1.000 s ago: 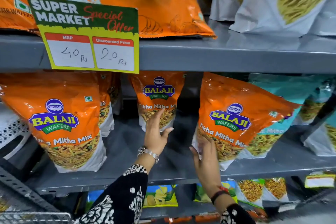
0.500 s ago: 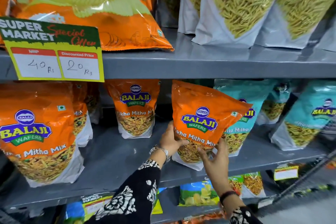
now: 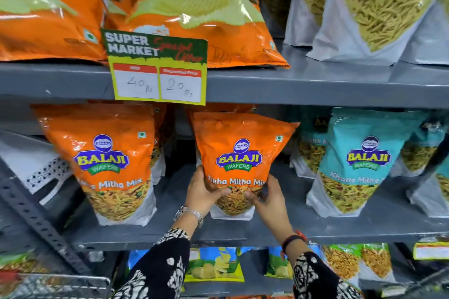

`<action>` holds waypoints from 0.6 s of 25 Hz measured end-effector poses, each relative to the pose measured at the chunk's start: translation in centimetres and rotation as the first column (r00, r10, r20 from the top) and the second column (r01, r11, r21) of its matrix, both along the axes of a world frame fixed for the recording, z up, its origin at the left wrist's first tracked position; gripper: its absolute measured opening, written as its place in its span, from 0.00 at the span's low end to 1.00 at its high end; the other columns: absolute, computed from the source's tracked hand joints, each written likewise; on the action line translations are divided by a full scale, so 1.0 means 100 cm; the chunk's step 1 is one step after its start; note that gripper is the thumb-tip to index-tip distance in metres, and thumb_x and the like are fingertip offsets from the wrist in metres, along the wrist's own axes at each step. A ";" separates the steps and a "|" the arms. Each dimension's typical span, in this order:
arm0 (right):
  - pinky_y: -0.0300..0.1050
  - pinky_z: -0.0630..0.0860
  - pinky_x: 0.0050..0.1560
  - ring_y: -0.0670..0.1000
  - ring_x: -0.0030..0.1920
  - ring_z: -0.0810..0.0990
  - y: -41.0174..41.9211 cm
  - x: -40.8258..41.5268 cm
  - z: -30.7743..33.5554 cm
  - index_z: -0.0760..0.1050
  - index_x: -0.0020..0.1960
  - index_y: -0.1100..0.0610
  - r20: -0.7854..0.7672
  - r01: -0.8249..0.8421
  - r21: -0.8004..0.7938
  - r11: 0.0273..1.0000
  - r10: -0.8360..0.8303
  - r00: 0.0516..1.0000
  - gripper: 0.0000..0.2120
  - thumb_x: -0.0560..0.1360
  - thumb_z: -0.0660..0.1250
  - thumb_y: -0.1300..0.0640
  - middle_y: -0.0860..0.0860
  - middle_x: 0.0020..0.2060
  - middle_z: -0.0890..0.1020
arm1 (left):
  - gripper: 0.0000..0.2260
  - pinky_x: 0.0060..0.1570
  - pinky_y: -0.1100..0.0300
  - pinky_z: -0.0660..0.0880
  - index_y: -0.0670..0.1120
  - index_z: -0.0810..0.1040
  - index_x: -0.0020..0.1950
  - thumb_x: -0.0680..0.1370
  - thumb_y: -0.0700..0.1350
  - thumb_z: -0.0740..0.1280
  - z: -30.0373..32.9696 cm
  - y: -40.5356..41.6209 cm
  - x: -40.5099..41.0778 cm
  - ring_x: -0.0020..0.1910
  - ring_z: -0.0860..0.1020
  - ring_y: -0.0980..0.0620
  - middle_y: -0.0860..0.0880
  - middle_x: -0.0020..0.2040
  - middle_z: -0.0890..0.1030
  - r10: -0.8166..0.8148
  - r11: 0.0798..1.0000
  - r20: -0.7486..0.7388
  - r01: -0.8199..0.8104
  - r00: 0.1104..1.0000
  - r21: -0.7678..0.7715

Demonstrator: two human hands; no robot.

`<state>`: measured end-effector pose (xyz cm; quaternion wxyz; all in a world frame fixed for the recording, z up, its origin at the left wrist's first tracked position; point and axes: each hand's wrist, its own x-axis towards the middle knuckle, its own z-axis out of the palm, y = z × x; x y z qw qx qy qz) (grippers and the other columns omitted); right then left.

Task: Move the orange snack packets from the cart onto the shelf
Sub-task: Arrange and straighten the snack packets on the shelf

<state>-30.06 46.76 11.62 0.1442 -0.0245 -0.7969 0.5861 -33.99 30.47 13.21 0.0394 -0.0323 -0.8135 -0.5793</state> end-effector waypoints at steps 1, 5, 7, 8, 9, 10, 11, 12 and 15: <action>0.50 0.74 0.57 0.54 0.59 0.73 -0.002 -0.003 -0.001 0.64 0.63 0.55 0.023 -0.027 -0.009 1.000 0.027 0.999 0.28 0.67 0.72 0.59 0.53 0.57 0.71 | 0.33 0.54 0.56 0.71 0.46 0.66 0.61 0.61 0.44 0.77 -0.001 -0.005 0.000 0.58 0.73 0.47 0.43 0.60 0.74 0.001 1.000 0.000 -0.001 1.000 0.007; 0.53 0.68 0.66 0.52 0.66 0.67 0.011 -0.007 -0.010 0.58 0.67 0.54 0.172 -0.135 0.028 0.990 0.128 0.977 0.41 0.61 0.77 0.55 0.53 0.66 0.68 | 0.35 0.57 0.56 0.69 0.48 0.64 0.60 0.59 0.40 0.78 -0.008 -0.016 0.004 0.60 0.70 0.49 0.48 0.57 0.70 -0.139 0.990 0.022 0.138 0.990 0.017; 0.51 0.65 0.67 0.51 0.66 0.66 0.012 -0.008 -0.015 0.58 0.67 0.54 0.243 -0.191 0.064 0.979 0.171 0.955 0.43 0.60 0.78 0.57 0.52 0.65 0.69 | 0.38 0.57 0.59 0.67 0.47 0.61 0.64 0.60 0.39 0.78 -0.017 -0.017 0.008 0.59 0.69 0.52 0.49 0.58 0.69 -0.182 0.983 0.065 0.184 0.981 -0.026; 0.49 0.66 0.65 0.52 0.65 0.68 0.010 -0.009 -0.018 0.59 0.66 0.55 0.256 -0.193 0.078 0.978 0.167 0.952 0.41 0.60 0.78 0.58 0.51 0.63 0.71 | 0.39 0.57 0.60 0.67 0.46 0.60 0.65 0.60 0.38 0.77 -0.021 -0.016 0.009 0.59 0.69 0.52 0.48 0.59 0.70 -0.169 0.984 0.080 0.173 0.982 -0.046; 0.47 0.67 0.62 0.52 0.63 0.69 0.008 -0.009 -0.021 0.60 0.65 0.54 0.255 -0.183 0.086 0.979 0.156 0.954 0.38 0.61 0.77 0.58 0.50 0.59 0.73 | 0.39 0.57 0.59 0.67 0.46 0.60 0.65 0.61 0.38 0.77 -0.025 -0.015 0.009 0.59 0.70 0.51 0.47 0.61 0.71 -0.139 0.987 0.092 0.145 0.986 -0.064; 0.45 0.68 0.59 0.51 0.62 0.71 0.006 -0.009 -0.022 0.61 0.64 0.54 0.247 -0.172 0.083 0.982 0.147 0.958 0.36 0.62 0.76 0.59 0.48 0.57 0.73 | 0.37 0.57 0.57 0.68 0.45 0.60 0.65 0.61 0.38 0.76 -0.028 -0.014 0.009 0.60 0.71 0.48 0.45 0.62 0.72 -0.101 0.992 0.101 0.108 0.990 -0.069; 0.44 0.69 0.58 0.50 0.60 0.71 0.004 -0.009 -0.023 0.61 0.64 0.53 0.238 -0.165 0.068 0.984 0.145 0.960 0.35 0.63 0.76 0.59 0.48 0.55 0.73 | 0.36 0.57 0.56 0.68 0.45 0.61 0.65 0.62 0.38 0.75 -0.030 -0.013 0.008 0.62 0.71 0.45 0.44 0.63 0.73 -0.063 0.995 0.110 0.071 0.992 -0.065; 0.44 0.69 0.57 0.49 0.59 0.71 0.003 -0.010 -0.024 0.61 0.64 0.53 0.230 -0.164 0.049 0.985 0.149 0.962 0.35 0.63 0.75 0.59 0.47 0.55 0.73 | 0.34 0.57 0.56 0.68 0.44 0.62 0.64 0.63 0.38 0.75 -0.031 -0.014 0.007 0.62 0.71 0.44 0.43 0.63 0.73 -0.035 0.997 0.117 0.042 0.993 -0.059; 0.42 0.69 0.56 0.45 0.56 0.70 0.004 -0.010 -0.025 0.61 0.64 0.51 0.214 -0.178 0.021 0.984 0.170 0.962 0.34 0.64 0.75 0.59 0.47 0.55 0.74 | 0.30 0.53 0.58 0.67 0.43 0.64 0.62 0.64 0.36 0.74 -0.035 -0.015 0.007 0.61 0.72 0.44 0.42 0.62 0.75 -0.010 0.999 0.116 0.016 0.993 -0.049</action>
